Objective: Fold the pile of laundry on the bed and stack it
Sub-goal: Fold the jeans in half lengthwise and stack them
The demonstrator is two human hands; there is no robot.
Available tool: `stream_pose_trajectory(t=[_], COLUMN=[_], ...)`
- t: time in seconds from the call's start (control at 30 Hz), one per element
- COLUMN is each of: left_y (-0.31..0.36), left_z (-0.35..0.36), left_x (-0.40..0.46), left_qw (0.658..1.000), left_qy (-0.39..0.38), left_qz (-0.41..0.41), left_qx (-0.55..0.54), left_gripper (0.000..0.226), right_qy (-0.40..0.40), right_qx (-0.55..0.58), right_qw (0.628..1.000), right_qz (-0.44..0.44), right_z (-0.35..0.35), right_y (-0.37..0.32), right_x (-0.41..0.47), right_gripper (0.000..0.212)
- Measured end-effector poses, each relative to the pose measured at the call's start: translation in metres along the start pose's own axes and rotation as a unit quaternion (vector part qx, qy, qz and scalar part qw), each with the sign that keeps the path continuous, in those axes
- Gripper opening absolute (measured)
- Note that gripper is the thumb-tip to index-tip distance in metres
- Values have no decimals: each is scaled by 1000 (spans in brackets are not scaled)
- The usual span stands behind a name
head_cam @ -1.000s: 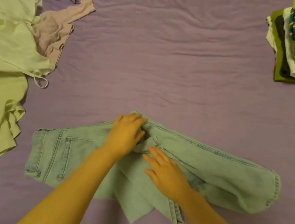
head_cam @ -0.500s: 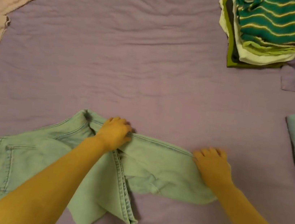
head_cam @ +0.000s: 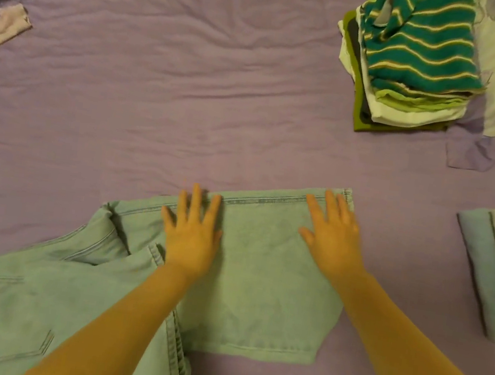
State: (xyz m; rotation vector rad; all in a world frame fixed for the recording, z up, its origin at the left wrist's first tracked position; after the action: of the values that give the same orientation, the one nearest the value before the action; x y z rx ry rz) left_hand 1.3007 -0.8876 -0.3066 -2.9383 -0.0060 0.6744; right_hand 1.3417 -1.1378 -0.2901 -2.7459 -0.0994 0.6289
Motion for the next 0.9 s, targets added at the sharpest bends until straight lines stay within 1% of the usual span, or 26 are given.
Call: stream_pose_trajectory(t=[0.07,0.17,0.2,0.27,0.33,0.37,0.4,0.5,0.53,0.6,0.63,0.67,0.73,0.8,0.83,0.9], left_y=[29,60,66,74,77,78,79,86,90,101,106,111,120,129,134,145], left_z=[13,35,41,45,46,46,46,45,44,42,41,39,34,28,24,18], left_x=[-22,-53,-60,-67,-70,-71,-73,-74,-74,-74,-74,-74,-76,-81,-85,-96], left_qw=[999,994,993,992,991,990,989,986,984,979,978,977,978,980,980,977], left_qy=[-14,-73,-83,-89,-94,-96,-98,-98,-96,-98,-103,-110,-126,-138,-143,-150], left_qz=[48,82,83,85,90,95,101,127,140,169,176,176,161,141,135,140], left_qx=[-11,-2,8,21,28,33,36,46,48,48,47,44,35,10,-12,-61], left_gripper=[65,67,70,74,75,75,75,74,74,75,76,77,78,76,74,71], right_qy=[-21,11,12,14,27,20,7,1,5,24,41,59,90,108,110,111], right_qx=[-3,63,72,76,78,85,86,83,92,144,196,255,353,388,383,324], right_qw=[1000,998,997,995,991,988,987,987,987,983,974,959,923,906,909,935], right_qz=[5,22,38,67,107,126,136,135,130,114,107,106,123,131,123,94], right_z=[16,32,33,35,39,42,44,46,45,42,42,40,39,36,33,25], right_y=[8,17,18,21,25,28,30,34,35,37,38,38,38,36,34,32], right_x=[-23,-59,-67,-75,-77,-78,-79,-79,-79,-79,-78,-78,-79,-80,-82,-86], right_gripper=[69,62,66,88,100,104,103,77,72,62,57,54,57,62,61,56])
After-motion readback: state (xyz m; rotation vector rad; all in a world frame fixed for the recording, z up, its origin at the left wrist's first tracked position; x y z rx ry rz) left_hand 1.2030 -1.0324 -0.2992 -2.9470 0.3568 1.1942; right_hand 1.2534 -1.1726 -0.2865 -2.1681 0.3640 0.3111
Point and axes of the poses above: each hand's wrist, its own x-axis towards the middle knuckle, its own z-axis out of the palm, y = z × x, the point moved 2 cm from there along x, towards the middle knuckle, and after that the axes turned 13 degrees about x, right-handed, at the moved point
